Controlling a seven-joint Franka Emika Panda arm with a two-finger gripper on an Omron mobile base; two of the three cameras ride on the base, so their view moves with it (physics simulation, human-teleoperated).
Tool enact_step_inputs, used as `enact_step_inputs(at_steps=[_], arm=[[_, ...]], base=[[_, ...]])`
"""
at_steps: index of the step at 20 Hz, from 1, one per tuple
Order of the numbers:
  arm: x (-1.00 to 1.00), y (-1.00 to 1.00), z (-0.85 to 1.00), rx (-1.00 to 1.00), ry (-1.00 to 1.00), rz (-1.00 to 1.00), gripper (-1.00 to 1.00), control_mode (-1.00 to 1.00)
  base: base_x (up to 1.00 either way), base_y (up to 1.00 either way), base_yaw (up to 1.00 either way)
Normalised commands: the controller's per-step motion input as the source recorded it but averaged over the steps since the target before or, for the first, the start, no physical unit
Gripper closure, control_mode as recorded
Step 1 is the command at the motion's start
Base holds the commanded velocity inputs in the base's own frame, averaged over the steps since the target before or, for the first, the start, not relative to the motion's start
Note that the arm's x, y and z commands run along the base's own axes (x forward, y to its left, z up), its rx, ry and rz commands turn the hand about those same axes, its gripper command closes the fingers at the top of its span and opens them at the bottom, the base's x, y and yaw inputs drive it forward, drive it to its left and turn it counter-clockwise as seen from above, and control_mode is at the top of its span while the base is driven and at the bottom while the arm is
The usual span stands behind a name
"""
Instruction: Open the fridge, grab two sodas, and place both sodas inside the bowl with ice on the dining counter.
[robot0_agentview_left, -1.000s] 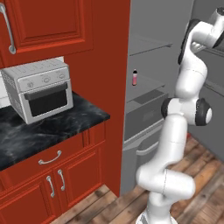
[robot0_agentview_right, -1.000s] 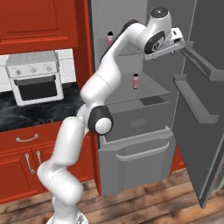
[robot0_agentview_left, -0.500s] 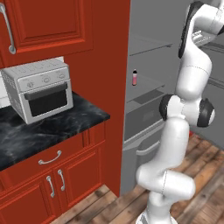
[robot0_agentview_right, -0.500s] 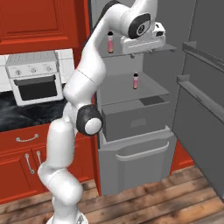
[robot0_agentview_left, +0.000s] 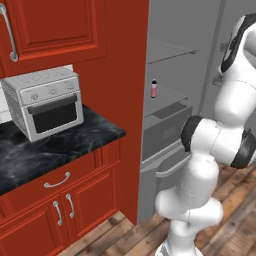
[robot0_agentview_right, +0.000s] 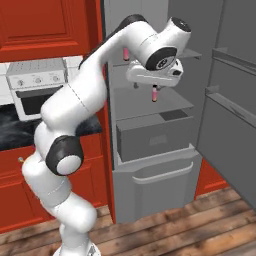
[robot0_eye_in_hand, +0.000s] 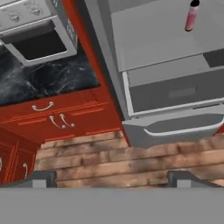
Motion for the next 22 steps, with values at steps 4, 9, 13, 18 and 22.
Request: enact_step_inputs(at_steps=[4, 9, 13, 18, 22], arm=[[-0.96, 0.06, -0.03, 0.11, -0.23, -0.04, -1.00, -1.00], [-0.67, 0.04, 0.24, 0.00, -0.33, -0.11, -1.00, -1.00], [-0.54, 0.20, 0.00, -0.02, -0.27, -0.24, -1.00, -1.00], [-0.43, 0.61, -0.35, -0.16, -0.04, -0.25, -1.00, -1.00], [-0.42, 0.59, -0.54, -0.19, 0.00, -0.21, -1.00, -1.00]], base=[[0.00, 0.00, 0.00], [0.00, 0.00, 0.00], [0.00, 0.00, 0.00], [0.00, 0.00, 0.00], [0.00, 0.00, 0.00]])
